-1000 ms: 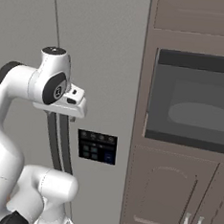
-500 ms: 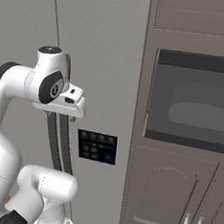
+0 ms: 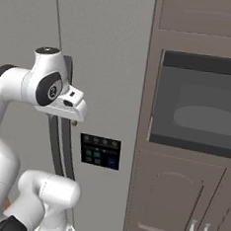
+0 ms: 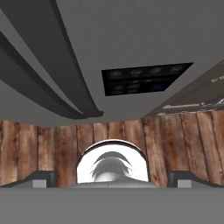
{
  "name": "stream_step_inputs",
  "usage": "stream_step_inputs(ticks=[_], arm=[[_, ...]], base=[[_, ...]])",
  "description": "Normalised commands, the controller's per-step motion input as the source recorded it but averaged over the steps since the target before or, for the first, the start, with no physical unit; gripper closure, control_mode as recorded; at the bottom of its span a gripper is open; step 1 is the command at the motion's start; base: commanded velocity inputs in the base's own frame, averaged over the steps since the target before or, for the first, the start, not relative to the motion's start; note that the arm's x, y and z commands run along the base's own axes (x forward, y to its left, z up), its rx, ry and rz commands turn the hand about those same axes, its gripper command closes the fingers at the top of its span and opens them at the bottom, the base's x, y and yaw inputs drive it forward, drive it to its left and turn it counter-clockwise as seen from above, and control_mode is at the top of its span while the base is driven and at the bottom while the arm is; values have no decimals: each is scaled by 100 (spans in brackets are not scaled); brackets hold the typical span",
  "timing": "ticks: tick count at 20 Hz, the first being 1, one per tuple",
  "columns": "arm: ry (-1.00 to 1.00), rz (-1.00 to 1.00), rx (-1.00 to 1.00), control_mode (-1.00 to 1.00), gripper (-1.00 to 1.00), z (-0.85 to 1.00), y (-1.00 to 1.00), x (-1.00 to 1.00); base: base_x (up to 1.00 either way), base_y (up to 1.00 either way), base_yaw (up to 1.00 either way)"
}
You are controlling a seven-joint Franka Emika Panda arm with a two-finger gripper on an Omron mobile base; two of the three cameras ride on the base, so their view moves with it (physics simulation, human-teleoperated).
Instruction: Open the freezer door, pick up the ice cube tray from the freezer, and place it on the dining counter.
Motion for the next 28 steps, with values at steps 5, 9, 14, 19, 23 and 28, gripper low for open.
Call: stream_step_inputs(ticks=[5, 9, 14, 19, 23, 28], arm=[[0, -1, 0, -100, -100, 0, 0, -2], [0, 0, 0, 100, -100, 0, 0, 0], [0, 0, 0, 100, -100, 0, 0, 0], [0, 0, 0, 100, -100, 0, 0, 0], [0, 0, 0, 100, -100, 0, 0, 0], [0, 0, 0, 100, -100, 0, 0, 0]], base=[[0, 0, 0], [-25, 2, 1], [-36, 31, 0], [-28, 81, 0], [0, 92, 0], [0, 68, 0]])
